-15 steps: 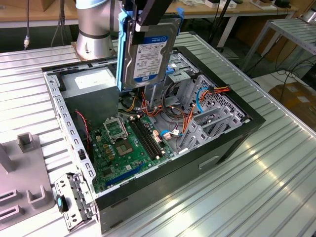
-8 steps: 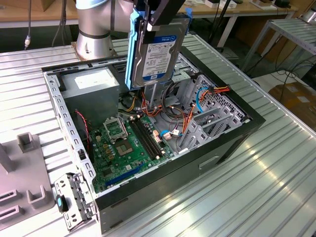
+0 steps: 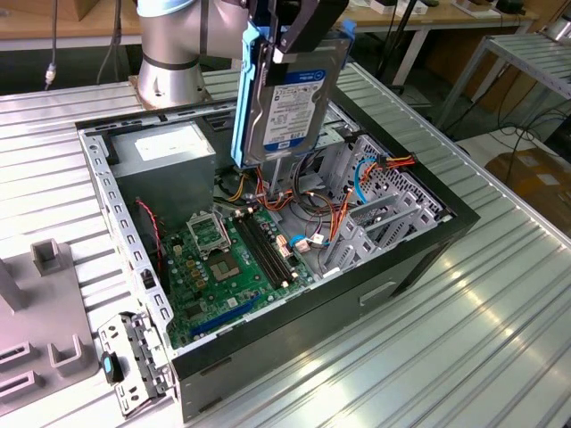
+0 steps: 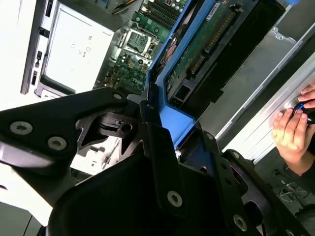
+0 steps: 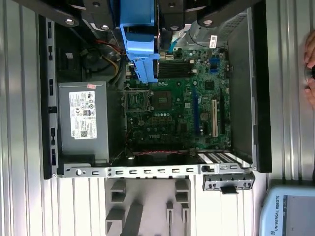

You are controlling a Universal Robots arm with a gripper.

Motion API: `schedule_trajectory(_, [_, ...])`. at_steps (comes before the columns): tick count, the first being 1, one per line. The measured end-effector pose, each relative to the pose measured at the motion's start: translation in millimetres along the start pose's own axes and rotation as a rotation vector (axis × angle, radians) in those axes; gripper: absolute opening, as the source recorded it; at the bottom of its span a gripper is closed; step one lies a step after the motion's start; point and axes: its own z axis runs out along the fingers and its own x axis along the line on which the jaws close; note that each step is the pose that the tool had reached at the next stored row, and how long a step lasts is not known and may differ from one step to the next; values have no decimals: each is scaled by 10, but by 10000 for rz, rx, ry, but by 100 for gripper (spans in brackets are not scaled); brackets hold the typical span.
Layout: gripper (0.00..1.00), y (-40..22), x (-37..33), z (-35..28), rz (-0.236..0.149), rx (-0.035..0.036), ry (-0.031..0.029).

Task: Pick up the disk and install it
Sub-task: 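Insert the disk into the insertion slot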

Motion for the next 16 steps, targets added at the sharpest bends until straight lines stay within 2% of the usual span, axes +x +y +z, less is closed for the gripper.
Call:
schedule_trajectory(7, [37, -7, 169, 8, 0, 0, 0])
schedule_trajectory(16, [37, -33, 455, 22, 0, -6, 0])
